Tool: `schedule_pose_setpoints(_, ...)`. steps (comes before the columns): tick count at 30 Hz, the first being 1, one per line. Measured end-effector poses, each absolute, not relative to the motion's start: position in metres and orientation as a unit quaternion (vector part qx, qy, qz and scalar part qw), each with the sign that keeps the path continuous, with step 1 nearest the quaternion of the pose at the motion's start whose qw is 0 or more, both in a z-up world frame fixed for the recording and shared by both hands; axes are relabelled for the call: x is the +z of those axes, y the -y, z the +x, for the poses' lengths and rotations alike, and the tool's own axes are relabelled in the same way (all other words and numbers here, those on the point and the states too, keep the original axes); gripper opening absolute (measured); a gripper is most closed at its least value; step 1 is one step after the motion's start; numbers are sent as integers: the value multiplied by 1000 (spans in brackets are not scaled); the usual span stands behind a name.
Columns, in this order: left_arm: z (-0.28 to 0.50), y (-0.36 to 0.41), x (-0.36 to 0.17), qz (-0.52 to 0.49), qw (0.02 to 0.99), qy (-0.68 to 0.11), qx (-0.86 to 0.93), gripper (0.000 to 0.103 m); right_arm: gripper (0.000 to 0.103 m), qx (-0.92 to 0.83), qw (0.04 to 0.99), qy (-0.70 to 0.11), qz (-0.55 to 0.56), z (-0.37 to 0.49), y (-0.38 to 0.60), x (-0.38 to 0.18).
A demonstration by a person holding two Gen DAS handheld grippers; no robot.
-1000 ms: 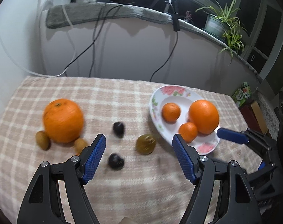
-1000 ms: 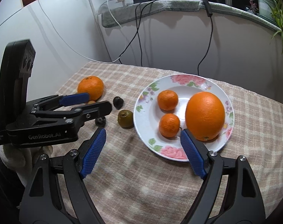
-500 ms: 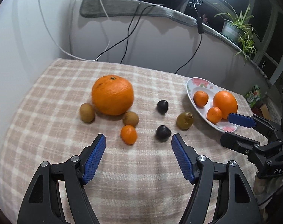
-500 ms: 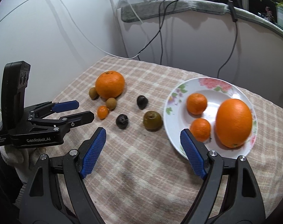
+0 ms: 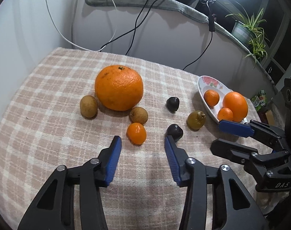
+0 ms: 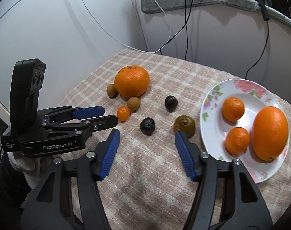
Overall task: Organize fruits
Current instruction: 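Move the right gripper to a dark plum and close on it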
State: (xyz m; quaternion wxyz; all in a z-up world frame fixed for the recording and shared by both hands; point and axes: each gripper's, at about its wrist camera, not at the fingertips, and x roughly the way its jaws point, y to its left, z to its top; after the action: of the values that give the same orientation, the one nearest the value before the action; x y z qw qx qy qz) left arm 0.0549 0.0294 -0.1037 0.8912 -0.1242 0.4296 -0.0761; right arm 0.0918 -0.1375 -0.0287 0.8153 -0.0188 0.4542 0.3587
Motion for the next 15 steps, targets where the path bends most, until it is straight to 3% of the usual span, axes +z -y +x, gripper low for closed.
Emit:
schedule_pose_setpoints(9,62,-32,-113,-128,888,-436,-72,38,42,369,800,-472,-24,102,118,-47)
schedule_pose_setpoints(15,68,-31,-118,-128,885,-442,-72,38,38,361,799,-480,-40,109,108,-59)
